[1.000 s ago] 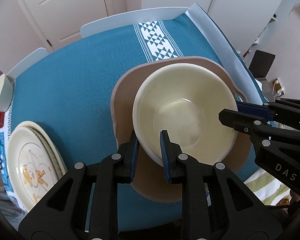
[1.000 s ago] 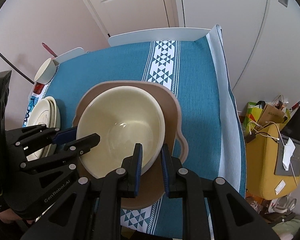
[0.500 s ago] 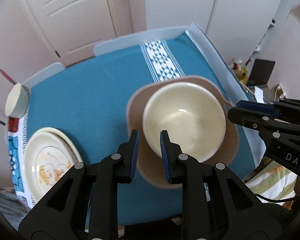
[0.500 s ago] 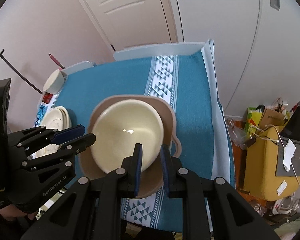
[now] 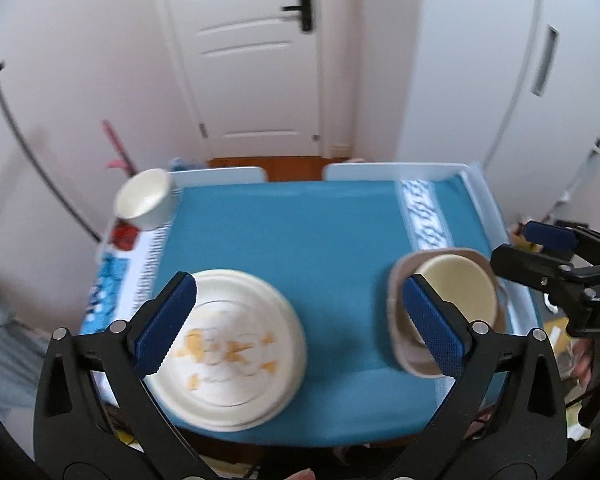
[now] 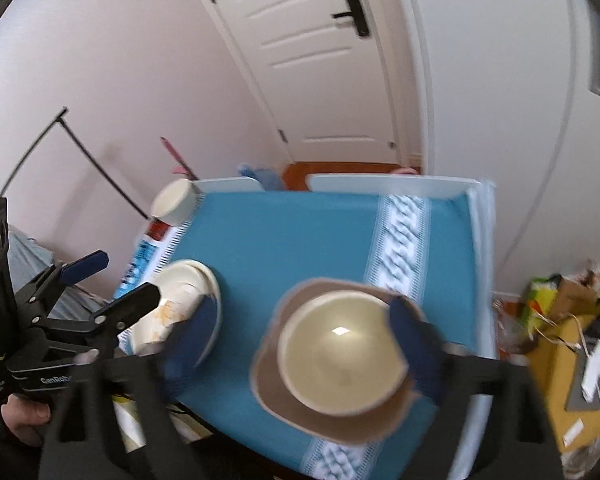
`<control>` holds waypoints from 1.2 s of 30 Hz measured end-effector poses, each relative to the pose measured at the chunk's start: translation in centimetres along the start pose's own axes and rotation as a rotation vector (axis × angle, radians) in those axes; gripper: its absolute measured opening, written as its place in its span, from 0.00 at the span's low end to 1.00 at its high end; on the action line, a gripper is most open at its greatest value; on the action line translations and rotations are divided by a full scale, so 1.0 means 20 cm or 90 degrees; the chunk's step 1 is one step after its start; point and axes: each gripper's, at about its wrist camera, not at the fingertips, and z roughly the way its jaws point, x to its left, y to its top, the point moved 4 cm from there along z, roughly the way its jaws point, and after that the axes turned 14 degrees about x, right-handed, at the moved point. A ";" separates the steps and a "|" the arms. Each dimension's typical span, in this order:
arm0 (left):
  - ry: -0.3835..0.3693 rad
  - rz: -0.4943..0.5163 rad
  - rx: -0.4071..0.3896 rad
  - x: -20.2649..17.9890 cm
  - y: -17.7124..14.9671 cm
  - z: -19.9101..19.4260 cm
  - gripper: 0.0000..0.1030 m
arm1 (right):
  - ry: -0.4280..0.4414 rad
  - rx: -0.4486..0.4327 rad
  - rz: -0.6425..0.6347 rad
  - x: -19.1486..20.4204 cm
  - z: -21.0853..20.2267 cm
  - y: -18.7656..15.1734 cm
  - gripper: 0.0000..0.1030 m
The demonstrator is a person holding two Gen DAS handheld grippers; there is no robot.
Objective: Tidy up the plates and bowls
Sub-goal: 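Open the right gripper and grasp the small white bowl rim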
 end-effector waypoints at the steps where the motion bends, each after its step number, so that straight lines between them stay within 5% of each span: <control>1: 0.000 -0.010 -0.002 0.05 0.00 -0.01 1.00 | 0.010 -0.004 -0.014 0.04 0.01 0.03 0.91; 10: -0.014 -0.155 -0.020 0.65 0.13 -0.04 0.99 | 0.088 -0.036 -0.108 0.44 0.16 0.46 0.99; 16: -0.006 -0.235 0.004 1.06 0.27 0.13 0.99 | 0.049 0.032 -0.176 0.74 0.42 0.78 0.99; 23: -0.103 -0.327 0.049 1.41 0.38 0.47 0.99 | 0.043 0.102 -0.171 0.98 0.91 1.10 0.99; 28: -0.141 -0.365 0.084 1.51 0.44 0.77 0.96 | 0.087 0.181 -0.124 0.99 1.25 1.15 0.99; 30: -0.165 -0.382 0.101 1.53 0.45 0.88 0.89 | 0.098 0.202 -0.119 0.99 1.35 1.16 0.96; 32: -0.189 -0.396 0.115 1.54 0.45 0.97 0.79 | 0.113 0.229 -0.116 0.99 1.44 1.16 0.77; 36: -0.200 -0.420 0.146 1.56 0.45 1.15 0.62 | 0.134 0.270 -0.106 0.98 1.61 1.17 0.65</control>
